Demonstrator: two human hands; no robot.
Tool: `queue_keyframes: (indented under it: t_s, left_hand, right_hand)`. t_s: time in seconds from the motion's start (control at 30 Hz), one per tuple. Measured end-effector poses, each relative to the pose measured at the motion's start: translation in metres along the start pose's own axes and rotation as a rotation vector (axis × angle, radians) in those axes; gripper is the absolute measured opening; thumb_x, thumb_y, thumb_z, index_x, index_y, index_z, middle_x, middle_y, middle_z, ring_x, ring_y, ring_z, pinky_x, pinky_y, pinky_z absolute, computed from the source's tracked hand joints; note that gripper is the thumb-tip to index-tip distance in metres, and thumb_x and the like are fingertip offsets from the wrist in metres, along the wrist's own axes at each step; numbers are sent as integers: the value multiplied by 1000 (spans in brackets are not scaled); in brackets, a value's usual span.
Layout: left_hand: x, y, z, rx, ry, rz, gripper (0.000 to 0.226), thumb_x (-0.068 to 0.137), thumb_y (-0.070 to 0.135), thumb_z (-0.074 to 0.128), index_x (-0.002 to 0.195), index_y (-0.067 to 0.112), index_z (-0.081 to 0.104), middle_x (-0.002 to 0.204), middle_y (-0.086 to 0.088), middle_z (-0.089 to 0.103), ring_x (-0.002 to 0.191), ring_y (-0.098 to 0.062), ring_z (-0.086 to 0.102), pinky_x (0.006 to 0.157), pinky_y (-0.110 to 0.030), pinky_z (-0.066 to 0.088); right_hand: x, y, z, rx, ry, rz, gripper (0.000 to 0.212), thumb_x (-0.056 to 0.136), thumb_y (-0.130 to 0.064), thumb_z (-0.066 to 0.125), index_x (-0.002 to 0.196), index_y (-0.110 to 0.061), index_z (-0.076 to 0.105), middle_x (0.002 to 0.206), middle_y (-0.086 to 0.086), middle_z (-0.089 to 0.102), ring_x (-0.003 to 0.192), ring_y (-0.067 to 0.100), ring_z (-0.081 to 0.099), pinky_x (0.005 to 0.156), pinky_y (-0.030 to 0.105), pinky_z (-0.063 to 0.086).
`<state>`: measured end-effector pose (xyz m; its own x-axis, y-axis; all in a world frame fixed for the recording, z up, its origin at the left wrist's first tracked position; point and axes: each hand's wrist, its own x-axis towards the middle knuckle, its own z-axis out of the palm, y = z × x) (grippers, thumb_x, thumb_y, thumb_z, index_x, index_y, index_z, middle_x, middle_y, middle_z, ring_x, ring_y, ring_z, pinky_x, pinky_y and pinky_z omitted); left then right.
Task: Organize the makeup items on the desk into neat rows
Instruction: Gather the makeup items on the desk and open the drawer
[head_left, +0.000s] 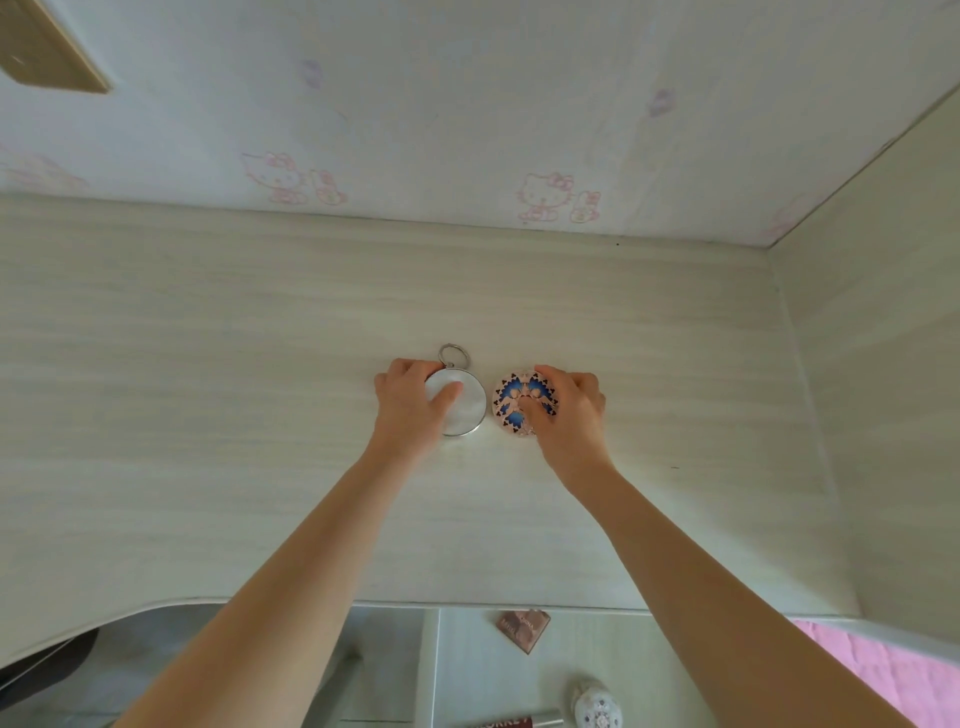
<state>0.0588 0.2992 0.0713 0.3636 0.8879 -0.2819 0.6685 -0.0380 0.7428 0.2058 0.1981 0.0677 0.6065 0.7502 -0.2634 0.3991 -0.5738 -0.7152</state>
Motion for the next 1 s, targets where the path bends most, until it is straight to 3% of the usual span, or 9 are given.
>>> queue_keyframes:
  t_s: [0.17,0.33,0.43,0.73,1.0]
  left_hand:
    - [0,-6,4,22,36,9,33,90,24,63,120,11,62,124,-10,45,118,-28,36,89,-19,26]
    - [-24,-15,14,36,172,163,45,87,34,60,128,16,53,132,-6,39,118,-23,38,97,-34,40]
    - [-36,-25,23,177,173,261,57,85,38,65,135,18,46,136,-5,39,118,-24,37,97,-34,41]
    - [-19,-17,23,250,131,297,61,91,37,60,143,12,39,150,-8,34,132,-28,32,107,-39,36]
    - [-13,-14,19,289,153,245,60,91,34,62,142,11,40,149,-9,34,128,-33,35,101,-43,41]
  right_hand:
    - [-2,-1,0,-53,-15,-20,47,94,-18,53,140,-18,43,132,6,36,122,23,32,99,26,33]
    - [-21,1,3,-323,58,-193,62,91,-38,57,144,-13,35,136,9,36,119,28,37,95,39,43]
    - [-26,6,10,-460,84,-256,69,88,-47,58,142,-10,37,135,12,39,117,31,42,94,41,45]
    - [-8,0,9,-503,51,-350,62,83,-28,64,138,-7,43,138,17,41,118,36,47,93,43,47]
    - [9,-7,2,-495,-62,-360,62,91,-21,53,147,-13,28,154,12,19,140,30,24,108,39,36]
